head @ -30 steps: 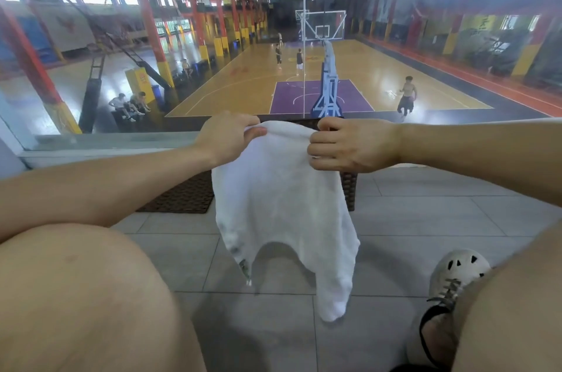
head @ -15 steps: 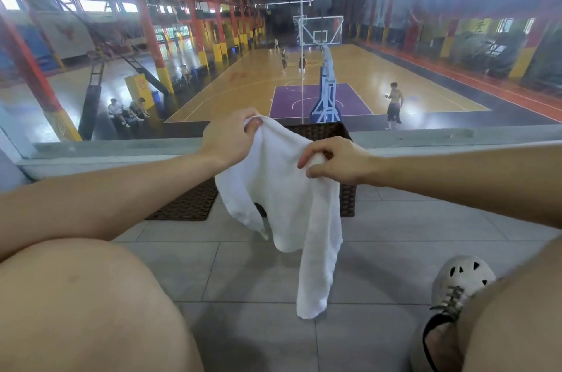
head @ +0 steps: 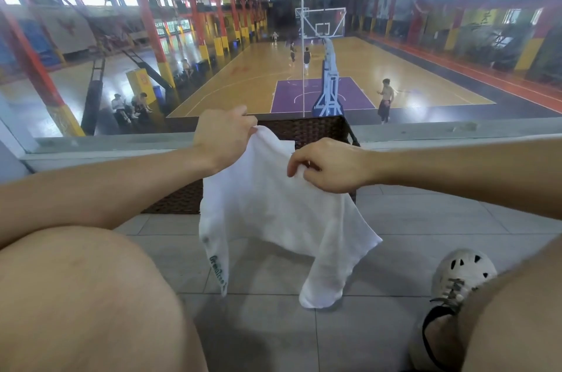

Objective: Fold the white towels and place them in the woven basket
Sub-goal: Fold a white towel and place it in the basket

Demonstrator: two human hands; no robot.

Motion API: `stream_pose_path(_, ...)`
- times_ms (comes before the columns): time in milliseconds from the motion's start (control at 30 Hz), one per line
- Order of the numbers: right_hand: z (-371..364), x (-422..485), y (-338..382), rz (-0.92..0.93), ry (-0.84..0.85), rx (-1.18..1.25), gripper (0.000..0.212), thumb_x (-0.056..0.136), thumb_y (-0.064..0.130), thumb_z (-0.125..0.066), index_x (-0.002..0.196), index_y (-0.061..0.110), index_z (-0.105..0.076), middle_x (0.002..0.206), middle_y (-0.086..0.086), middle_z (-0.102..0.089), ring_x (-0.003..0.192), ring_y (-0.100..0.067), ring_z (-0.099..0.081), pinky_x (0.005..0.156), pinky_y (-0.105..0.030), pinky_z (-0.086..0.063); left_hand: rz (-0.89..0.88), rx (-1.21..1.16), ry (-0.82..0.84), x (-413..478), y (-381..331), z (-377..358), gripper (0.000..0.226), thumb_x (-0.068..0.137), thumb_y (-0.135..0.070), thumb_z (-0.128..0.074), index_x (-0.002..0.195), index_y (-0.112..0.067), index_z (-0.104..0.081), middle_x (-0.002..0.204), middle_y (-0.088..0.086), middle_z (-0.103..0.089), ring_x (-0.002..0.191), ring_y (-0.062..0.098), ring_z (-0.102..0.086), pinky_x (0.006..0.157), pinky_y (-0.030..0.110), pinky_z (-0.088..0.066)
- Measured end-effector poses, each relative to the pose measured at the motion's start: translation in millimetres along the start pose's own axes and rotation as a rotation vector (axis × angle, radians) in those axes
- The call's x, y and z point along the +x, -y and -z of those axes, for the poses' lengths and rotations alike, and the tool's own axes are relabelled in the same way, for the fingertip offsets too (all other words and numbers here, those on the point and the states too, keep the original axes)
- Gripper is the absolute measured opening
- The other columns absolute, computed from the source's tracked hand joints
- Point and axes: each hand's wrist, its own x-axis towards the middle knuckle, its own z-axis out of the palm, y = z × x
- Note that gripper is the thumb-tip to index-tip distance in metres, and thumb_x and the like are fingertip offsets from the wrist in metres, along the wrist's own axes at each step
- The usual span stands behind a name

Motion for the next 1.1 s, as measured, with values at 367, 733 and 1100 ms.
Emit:
stream_pose_path(367, 4.5, -2.1, -4.6, -0.228, 0.096, 0.719, 0.042, 0.097, -0.005, -0.054, 0.125, 0.017, -0.076, 0.103, -0.005, -0.073, 0.073, -0.014, -0.072, 0.067, -0.031, -0.056, -0.054, 0.033, -0.021, -2.8, 3.5, 6.5, 0.02, 0.108, -0.021, -0.058, 0.091, -0.021, -0.07, 0.082, -0.003, -0.055, 0.056, 0.023, -0.049, 0.049, 0.029, -0.025)
stream_pose_path(733, -7.0, -1.8, -29.5, -0.128, -0.214, 0.118, 0.046, 0.085, 0.009, -0.068, 0.118, 0.03, -0.043, 0.078, -0.006, -0.069, 0.066, -0.029, -0.068, 0.063, -0.056, -0.06, -0.056, -0.101, -0.126, -3.2, -2.1, 0.4, 0.017, 0.11, -0.027, -0.053, 0.102, -0.022, -0.067, 0.088, -0.002, -0.058, 0.061, 0.026, -0.056, 0.05, 0.037, -0.047)
stream_pose_path(1100, -1.9, 3.5, -47.0, 0.618, -0.051, -0.974, 0.016, 0.086, 0.002, -0.064, 0.078, 0.015, -0.059, 0.077, -0.003, -0.06, 0.073, -0.029, -0.057, 0.072, -0.04, -0.049, -0.097, -0.31, -0.126, -5.5, -4.7, -0.8, 0.028, 0.109, -0.04, -0.041, 0.105, -0.025, -0.064, 0.094, -0.004, -0.066, 0.072, 0.029, -0.064, 0.056, 0.044, -0.052)
